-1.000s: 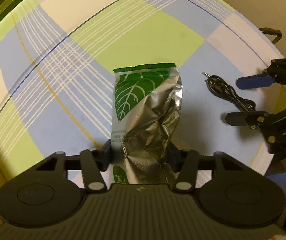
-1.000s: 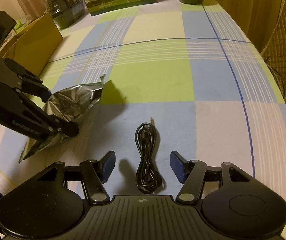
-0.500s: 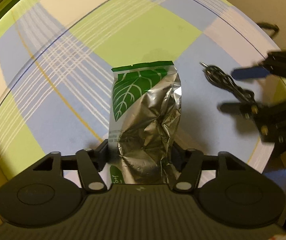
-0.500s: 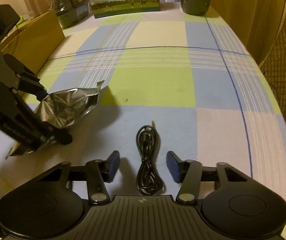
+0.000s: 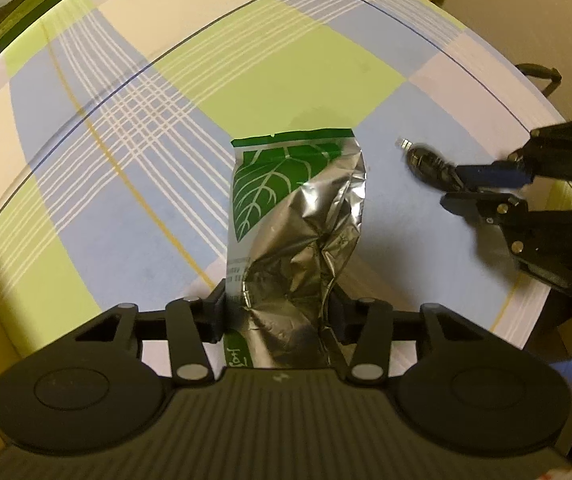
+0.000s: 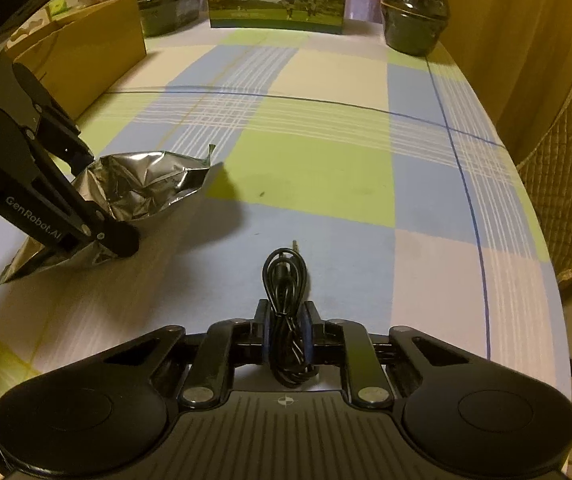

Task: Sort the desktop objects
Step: 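Lift the foil bag and the black cable off the table, then carry the foil bag and the cable over the cardboard box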

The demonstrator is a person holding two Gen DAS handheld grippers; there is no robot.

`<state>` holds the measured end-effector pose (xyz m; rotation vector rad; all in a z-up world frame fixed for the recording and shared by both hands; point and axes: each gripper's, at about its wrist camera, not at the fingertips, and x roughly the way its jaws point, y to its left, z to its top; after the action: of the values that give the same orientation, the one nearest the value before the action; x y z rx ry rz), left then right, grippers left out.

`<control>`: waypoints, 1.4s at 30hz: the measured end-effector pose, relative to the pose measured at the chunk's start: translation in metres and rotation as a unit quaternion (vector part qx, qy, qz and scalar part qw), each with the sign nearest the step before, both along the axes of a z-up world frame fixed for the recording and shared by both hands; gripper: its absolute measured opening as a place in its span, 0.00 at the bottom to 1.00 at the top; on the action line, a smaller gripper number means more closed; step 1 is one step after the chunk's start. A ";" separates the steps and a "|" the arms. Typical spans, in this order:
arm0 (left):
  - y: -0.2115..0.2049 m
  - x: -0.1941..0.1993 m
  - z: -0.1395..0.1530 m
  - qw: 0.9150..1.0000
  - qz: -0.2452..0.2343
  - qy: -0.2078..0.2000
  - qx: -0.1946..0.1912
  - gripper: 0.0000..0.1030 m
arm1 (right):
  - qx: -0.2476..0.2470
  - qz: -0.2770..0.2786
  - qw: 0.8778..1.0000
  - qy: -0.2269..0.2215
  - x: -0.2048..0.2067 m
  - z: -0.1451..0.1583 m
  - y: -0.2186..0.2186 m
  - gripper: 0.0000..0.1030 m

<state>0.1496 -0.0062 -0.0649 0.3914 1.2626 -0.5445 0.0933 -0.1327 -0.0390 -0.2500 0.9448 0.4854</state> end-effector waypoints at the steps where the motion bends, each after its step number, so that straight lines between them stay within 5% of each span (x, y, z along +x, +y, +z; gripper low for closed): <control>1: 0.000 -0.002 0.001 1.000 0.004 0.002 -0.003 0.41 | 0.004 -0.004 1.000 0.001 0.000 0.000 -0.001 0.11; 14: 0.009 -0.023 0.012 0.998 0.054 0.012 -0.027 0.40 | 0.061 -0.050 0.996 0.029 -0.005 0.013 -0.011 0.10; 42: 0.025 -0.033 0.056 0.992 0.118 -0.028 -0.048 0.40 | 0.096 -0.052 0.994 -0.024 -0.005 0.073 0.006 0.10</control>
<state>0.1168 0.0184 -0.0094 0.1731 1.2046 -0.3883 0.0879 -0.1264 0.0336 -0.0381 0.8528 0.4685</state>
